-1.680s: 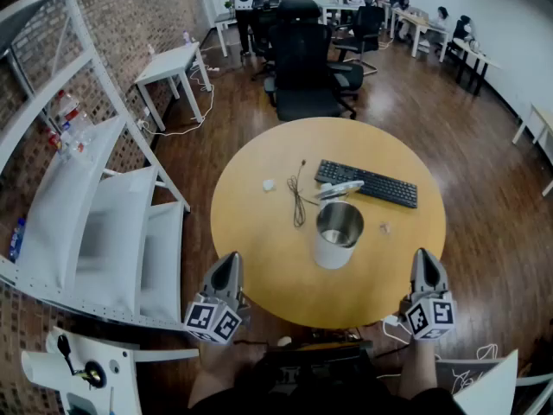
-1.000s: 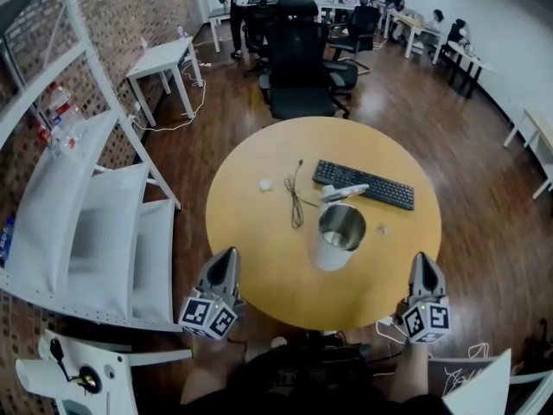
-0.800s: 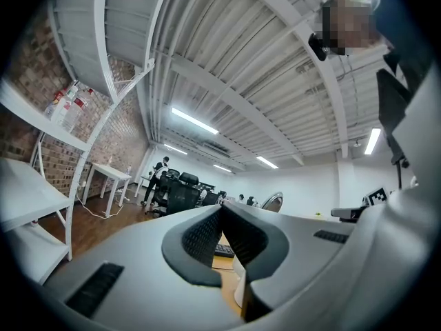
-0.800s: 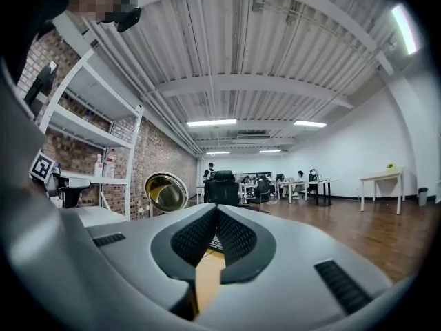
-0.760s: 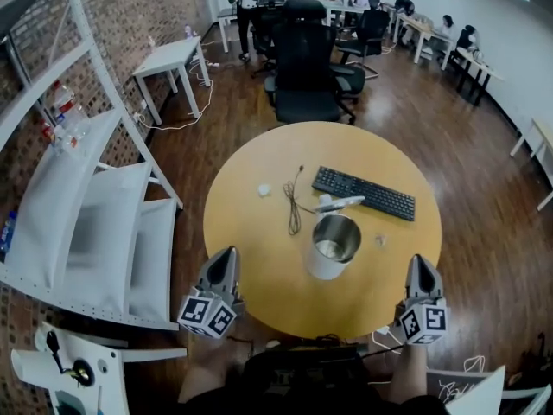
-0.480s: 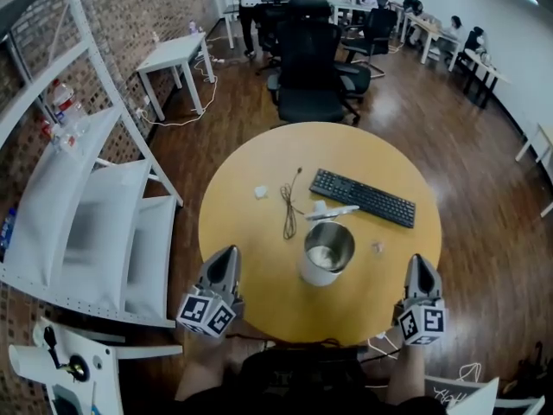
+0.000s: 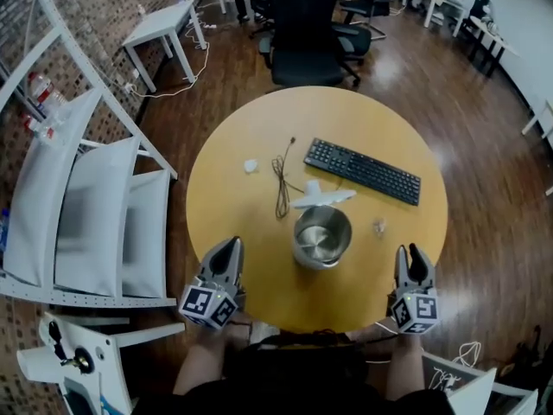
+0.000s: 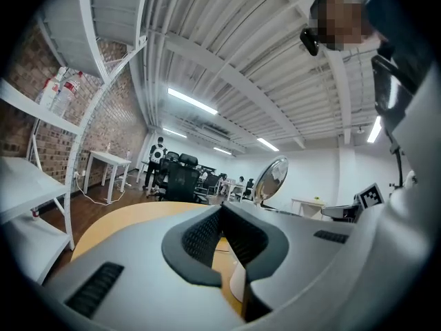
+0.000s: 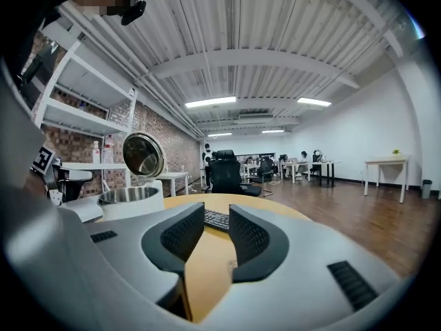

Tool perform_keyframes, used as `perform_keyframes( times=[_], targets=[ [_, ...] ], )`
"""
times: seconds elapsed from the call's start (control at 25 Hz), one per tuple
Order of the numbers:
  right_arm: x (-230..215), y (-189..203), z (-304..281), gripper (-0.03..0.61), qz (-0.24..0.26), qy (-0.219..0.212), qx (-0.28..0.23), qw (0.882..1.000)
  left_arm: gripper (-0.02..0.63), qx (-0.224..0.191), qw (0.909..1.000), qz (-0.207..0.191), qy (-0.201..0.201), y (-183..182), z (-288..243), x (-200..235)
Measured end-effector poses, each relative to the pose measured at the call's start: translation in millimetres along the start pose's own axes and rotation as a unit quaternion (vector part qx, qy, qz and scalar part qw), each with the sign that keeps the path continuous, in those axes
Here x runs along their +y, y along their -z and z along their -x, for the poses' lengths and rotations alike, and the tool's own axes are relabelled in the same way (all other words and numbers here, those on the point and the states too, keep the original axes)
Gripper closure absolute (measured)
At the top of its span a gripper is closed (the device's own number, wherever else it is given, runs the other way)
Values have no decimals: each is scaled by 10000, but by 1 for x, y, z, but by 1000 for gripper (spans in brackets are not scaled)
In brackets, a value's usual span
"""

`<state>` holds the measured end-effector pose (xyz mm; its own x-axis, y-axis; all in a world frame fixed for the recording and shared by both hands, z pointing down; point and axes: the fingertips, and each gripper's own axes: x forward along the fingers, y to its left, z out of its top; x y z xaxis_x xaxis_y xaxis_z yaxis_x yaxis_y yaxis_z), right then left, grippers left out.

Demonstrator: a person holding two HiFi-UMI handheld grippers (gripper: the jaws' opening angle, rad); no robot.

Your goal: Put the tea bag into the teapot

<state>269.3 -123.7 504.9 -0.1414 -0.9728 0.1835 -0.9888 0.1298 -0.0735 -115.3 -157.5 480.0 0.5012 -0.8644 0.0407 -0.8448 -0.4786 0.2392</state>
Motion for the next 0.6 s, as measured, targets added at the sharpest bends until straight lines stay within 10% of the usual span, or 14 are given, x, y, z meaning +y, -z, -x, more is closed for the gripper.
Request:
perform_keyframes(
  times=[0.6],
  targets=[
    [-25,88,-63,402,218,164,1438,9892,620,589,9978,77,-289,40,-36,16]
  ],
)
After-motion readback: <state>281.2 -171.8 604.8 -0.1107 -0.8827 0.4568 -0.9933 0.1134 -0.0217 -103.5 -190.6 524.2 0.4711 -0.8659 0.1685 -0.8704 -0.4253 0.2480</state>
